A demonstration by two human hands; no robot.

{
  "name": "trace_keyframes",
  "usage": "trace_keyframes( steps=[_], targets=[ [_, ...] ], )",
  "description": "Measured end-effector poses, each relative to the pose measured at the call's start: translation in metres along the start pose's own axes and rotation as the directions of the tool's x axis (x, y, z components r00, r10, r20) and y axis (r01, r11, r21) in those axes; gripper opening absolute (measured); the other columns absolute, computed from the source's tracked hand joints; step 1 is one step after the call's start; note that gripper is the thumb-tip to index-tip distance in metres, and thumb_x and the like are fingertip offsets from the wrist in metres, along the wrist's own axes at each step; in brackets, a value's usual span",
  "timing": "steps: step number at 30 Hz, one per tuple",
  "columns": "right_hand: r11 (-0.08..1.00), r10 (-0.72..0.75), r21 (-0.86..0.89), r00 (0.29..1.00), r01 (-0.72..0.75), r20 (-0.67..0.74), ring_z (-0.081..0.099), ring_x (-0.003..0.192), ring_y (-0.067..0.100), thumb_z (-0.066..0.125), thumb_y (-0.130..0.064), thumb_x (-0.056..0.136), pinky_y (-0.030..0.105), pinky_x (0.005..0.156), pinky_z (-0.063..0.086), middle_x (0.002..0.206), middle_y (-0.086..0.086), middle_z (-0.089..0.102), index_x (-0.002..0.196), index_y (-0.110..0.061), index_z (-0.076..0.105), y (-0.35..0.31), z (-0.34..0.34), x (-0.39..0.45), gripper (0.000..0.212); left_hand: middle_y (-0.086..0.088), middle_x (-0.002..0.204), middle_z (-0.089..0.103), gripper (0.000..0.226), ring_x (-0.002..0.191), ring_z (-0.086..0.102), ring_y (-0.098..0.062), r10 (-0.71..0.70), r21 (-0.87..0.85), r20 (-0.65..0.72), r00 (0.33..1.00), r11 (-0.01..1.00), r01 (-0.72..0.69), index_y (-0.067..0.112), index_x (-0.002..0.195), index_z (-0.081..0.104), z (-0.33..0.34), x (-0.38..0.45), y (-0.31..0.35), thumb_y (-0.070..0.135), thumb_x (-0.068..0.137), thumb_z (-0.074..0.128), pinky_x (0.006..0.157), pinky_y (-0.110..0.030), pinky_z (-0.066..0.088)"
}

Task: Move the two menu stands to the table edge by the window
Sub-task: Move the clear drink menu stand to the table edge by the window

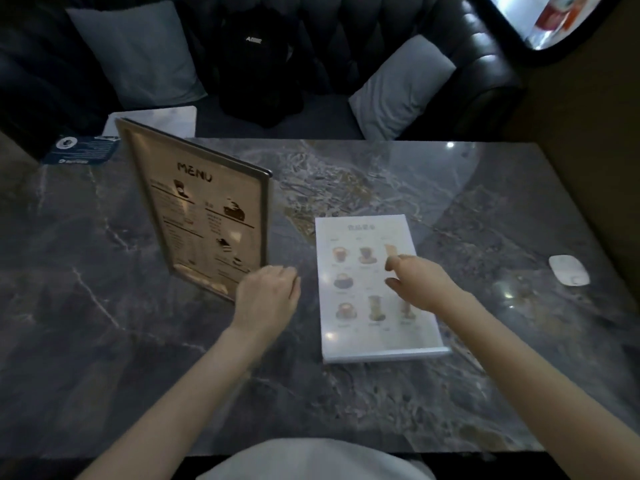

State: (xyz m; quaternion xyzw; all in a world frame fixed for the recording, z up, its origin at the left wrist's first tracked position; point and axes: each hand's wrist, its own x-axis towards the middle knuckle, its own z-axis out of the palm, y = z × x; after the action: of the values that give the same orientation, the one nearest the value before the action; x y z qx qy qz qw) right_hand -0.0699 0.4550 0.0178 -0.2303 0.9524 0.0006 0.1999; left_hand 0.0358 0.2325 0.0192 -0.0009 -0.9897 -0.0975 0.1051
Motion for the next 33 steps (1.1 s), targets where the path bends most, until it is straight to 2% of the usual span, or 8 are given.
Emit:
trace_keyframes(
  steps=[2, 4, 8, 13, 18, 22, 31, 33],
  targets=[
    [0.994, 0.077, 0.077, 0.997, -0.077, 0.002, 0.049, 0.118, 0.032, 0.049, -0.025, 0.091, 0.044, 0.091, 0.047, 0.133, 0.013, 0.049, 0.13, -0.008, 0.038, 0.024, 0.016, -0.008, 0.044, -0.009, 0.072, 0.067, 0.009, 0.066, 0.064, -0.026, -0.015, -0.095, 0.048, 0.999, 0.995, 0.019, 0.01, 0.077, 0.064, 0.027, -0.002, 0.019, 0.018, 0.08, 0.062, 0.055, -0.03, 0.049],
    [0.982, 0.126, 0.141, 0.992, -0.125, -0.001, 0.041, 0.125, 0.032, 0.052, -0.025, 0.09, 0.043, 0.095, 0.043, 0.14, 0.014, 0.041, 0.137, -0.008, 0.027, 0.041, 0.032, -0.015, 0.056, -0.015, 0.108, 0.064, 0.033, 0.1, 0.06, -0.03, -0.075, -0.143, 0.152, 0.986, 0.985, 0.097, 0.004, 0.109, 0.059, 0.054, -0.004, 0.035, 0.023, 0.083, 0.062, 0.083, -0.037, 0.049],
    [0.961, 0.16, 0.229, 0.987, -0.153, -0.01, 0.031, 0.133, 0.031, 0.059, -0.03, 0.085, 0.04, 0.106, 0.034, 0.147, 0.013, 0.032, 0.143, -0.008, 0.017, 0.06, 0.059, -0.025, 0.075, -0.018, 0.157, 0.01, 0.076, 0.145, 0.009, -0.03, -0.263, -0.095, 0.373, 0.89, 0.943, 0.319, 0.0, 0.146, 0.009, 0.092, -0.006, 0.059, 0.044, 0.093, 0.042, 0.117, -0.039, 0.012],
    [0.864, 0.238, 0.432, 0.965, -0.26, 0.107, 0.043, 0.124, 0.027, 0.073, -0.032, 0.071, 0.046, 0.098, 0.045, 0.138, 0.008, 0.045, 0.134, -0.015, 0.033, 0.069, 0.081, -0.021, 0.076, -0.018, 0.158, 0.001, 0.08, 0.145, 0.003, -0.032, -0.429, -0.111, 0.494, 0.757, 0.832, 0.544, -0.003, 0.146, 0.002, 0.111, -0.01, 0.066, 0.05, 0.094, 0.032, 0.118, -0.04, 0.008],
    [0.715, 0.3, 0.591, 0.927, -0.374, 0.225, 0.058, 0.105, 0.025, 0.078, -0.022, 0.066, 0.041, 0.084, 0.053, 0.121, 0.009, 0.058, 0.119, -0.011, 0.048, 0.072, 0.081, -0.015, 0.061, -0.018, 0.134, 0.038, 0.068, 0.123, 0.034, -0.034, -0.559, -0.212, 0.493, 0.667, 0.666, 0.715, 0.002, 0.124, 0.046, 0.112, -0.01, 0.064, 0.055, 0.082, 0.055, 0.101, -0.04, 0.033],
    [0.669, 0.311, 0.63, 0.919, -0.394, 0.244, 0.055, 0.094, 0.02, 0.082, -0.019, 0.062, 0.034, 0.076, 0.049, 0.115, 0.01, 0.061, 0.11, -0.008, 0.053, 0.075, 0.077, -0.013, 0.057, -0.015, 0.121, 0.058, 0.061, 0.108, 0.056, -0.032, -0.567, -0.363, 0.548, 0.614, 0.5, 0.786, 0.006, 0.118, 0.052, 0.112, -0.008, 0.067, 0.051, 0.078, 0.062, 0.09, -0.04, 0.048],
    [0.59, 0.296, 0.693, 0.909, -0.415, 0.293, 0.06, 0.087, 0.02, 0.086, -0.012, 0.055, 0.042, 0.079, 0.057, 0.093, 0.005, 0.061, 0.074, -0.015, 0.052, 0.077, 0.062, -0.016, 0.039, -0.015, 0.117, 0.061, 0.057, 0.105, 0.059, -0.031, -0.561, -0.304, 0.572, 0.599, 0.533, 0.79, 0.003, 0.114, 0.048, 0.105, 0.004, 0.061, 0.041, 0.076, 0.069, 0.077, -0.033, 0.047],
    [0.573, 0.278, 0.713, 0.914, -0.404, 0.295, 0.061, 0.085, 0.02, 0.087, -0.011, 0.054, 0.042, 0.072, 0.059, 0.091, 0.003, 0.063, 0.084, -0.011, 0.058, 0.08, 0.057, -0.019, 0.041, -0.017, 0.12, 0.06, 0.054, 0.109, 0.058, -0.032, -0.565, -0.295, 0.559, 0.607, 0.548, 0.783, 0.003, 0.116, 0.046, 0.102, 0.009, 0.063, 0.029, 0.077, 0.071, 0.08, -0.033, 0.046]
  ],
)
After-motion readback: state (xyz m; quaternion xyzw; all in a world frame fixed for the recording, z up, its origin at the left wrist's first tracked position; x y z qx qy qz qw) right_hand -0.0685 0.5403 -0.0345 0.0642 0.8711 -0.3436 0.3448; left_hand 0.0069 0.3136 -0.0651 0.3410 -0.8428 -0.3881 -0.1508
